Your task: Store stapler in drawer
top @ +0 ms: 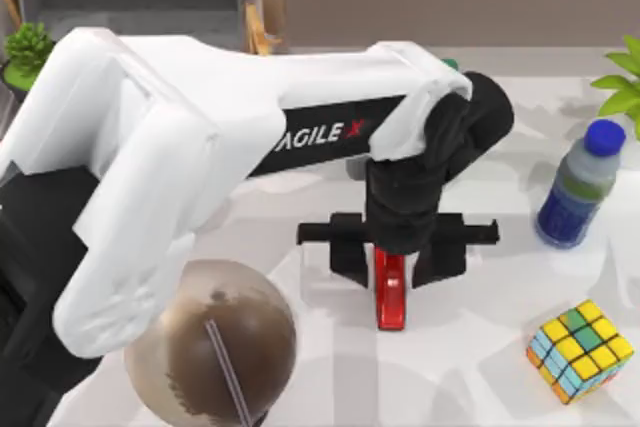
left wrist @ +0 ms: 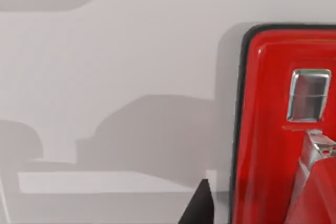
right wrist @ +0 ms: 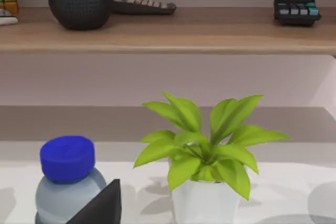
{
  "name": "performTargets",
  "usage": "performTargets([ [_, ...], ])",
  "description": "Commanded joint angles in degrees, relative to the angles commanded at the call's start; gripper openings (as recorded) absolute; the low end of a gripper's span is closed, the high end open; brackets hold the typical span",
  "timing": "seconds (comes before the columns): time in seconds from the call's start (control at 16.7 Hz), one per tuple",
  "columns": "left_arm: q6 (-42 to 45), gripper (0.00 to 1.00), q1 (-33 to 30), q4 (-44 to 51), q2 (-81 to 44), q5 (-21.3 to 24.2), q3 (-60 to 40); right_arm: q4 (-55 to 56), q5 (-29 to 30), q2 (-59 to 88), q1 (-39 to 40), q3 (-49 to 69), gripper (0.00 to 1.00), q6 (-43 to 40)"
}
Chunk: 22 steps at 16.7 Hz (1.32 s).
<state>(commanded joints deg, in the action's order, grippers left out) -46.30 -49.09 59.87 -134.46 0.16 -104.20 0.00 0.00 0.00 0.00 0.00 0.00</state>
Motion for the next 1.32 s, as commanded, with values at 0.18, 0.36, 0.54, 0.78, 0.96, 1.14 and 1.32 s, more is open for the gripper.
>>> performTargets([
  [0.18,0.0,0.1,0.0,0.0,0.0,0.0,0.0,0.0,0.0,0.0,0.0,0.0,1.0,0.0],
  [0.36,0.0,0.0,0.0,0.0,0.0,0.0,0.0,0.0,0.0,0.0,0.0,0.0,1.0,0.0],
  [0.54,0.0,0.0,0.0,0.0,0.0,0.0,0.0,0.0,0.0,0.0,0.0,0.0,1.0,0.0],
  [0.78,0.1,0.0,0.0,0.0,0.0,0.0,-0.1,0.0,0.0,0.0,0.0,0.0,1.0,0.0],
  [0.96,-0.1,0.0,0.1,2.2,0.6,0.0,-1.5,0.0,0.0,0.0,0.0,0.0,1.0,0.0],
  [1.14,0.0,0.0,0.0,5.5,1.7,0.0,-3.8,0.0,0.0,0.0,0.0,0.0,1.0,0.0],
  [1.32,0.0,0.0,0.0,5.7,1.8,0.0,-4.0,0.0,0.0,0.0,0.0,0.0,1.0,0.0],
])
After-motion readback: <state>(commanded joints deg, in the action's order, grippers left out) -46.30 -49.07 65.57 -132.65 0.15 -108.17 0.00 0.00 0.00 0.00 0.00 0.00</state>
